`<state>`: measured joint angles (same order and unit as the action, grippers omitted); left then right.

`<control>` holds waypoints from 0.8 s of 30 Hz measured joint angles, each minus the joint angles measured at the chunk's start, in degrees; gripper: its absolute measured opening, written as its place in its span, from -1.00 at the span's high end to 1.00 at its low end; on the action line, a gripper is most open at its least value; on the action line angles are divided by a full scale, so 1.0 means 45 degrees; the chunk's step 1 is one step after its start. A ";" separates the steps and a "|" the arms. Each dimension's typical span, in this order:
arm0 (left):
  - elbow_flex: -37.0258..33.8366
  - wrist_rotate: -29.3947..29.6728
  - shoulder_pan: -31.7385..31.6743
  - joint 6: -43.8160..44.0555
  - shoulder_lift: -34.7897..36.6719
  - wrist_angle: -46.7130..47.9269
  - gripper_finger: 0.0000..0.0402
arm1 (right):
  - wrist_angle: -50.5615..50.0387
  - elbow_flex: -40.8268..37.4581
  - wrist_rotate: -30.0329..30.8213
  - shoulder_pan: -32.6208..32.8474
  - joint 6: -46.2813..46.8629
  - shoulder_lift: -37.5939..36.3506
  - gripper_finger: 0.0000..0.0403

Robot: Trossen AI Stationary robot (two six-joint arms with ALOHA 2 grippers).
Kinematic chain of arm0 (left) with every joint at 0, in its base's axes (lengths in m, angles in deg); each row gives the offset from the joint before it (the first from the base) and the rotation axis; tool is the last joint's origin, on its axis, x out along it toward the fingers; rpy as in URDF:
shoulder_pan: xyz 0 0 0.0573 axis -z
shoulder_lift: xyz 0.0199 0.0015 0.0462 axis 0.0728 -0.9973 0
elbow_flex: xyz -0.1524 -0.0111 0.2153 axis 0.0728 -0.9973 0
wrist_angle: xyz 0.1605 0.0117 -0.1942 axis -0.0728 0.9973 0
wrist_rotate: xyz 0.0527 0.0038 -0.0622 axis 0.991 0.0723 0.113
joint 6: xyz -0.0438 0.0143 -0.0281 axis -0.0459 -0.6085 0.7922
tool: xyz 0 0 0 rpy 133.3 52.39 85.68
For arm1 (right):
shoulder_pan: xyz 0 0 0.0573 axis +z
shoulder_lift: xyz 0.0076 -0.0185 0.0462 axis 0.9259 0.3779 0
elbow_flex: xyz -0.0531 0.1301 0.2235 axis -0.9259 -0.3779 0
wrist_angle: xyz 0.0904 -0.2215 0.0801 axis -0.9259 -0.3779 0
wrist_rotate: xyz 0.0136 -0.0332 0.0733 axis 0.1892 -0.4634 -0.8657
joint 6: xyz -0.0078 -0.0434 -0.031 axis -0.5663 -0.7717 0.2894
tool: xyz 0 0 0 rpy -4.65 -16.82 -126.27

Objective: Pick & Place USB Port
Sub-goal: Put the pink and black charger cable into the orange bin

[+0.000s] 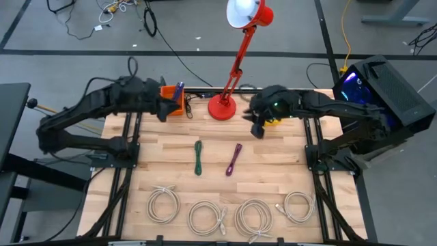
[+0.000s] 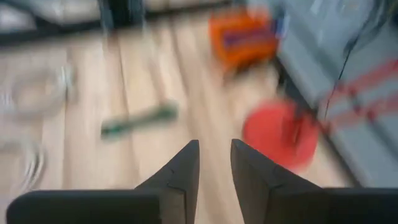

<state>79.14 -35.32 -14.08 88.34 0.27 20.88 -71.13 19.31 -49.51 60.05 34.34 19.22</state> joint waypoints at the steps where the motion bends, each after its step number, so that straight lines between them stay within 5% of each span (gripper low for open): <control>1: 0.0005 0.0437 0.0282 0.0077 0.0129 -0.0001 0.12 | -0.0791 0.0000 -0.0153 0.0001 0.0290 0.0028 0.52; 4: 0.0005 0.1400 0.0974 0.0238 0.0300 0.0026 0.12 | -0.2621 -0.0051 -0.0796 0.0116 0.1172 0.0031 0.52; 9: 0.0005 0.2207 0.1406 0.0040 0.0250 0.0041 0.12 | -0.2435 -0.1733 -0.1733 0.0860 0.3014 -0.0003 0.52; 13: 0.0000 0.2277 0.1397 -0.0186 0.0145 0.0055 0.12 | 0.0442 -0.4543 -0.3472 0.1471 0.4814 0.0014 0.52; 24: -0.0010 0.2152 0.1397 -0.0458 0.0084 0.0121 0.12 | 1.0516 -1.0309 -0.3318 0.2386 1.1231 0.0100 0.52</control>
<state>79.10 -25.63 -7.79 86.27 0.64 21.43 -23.81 -27.08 -64.44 70.78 84.89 19.67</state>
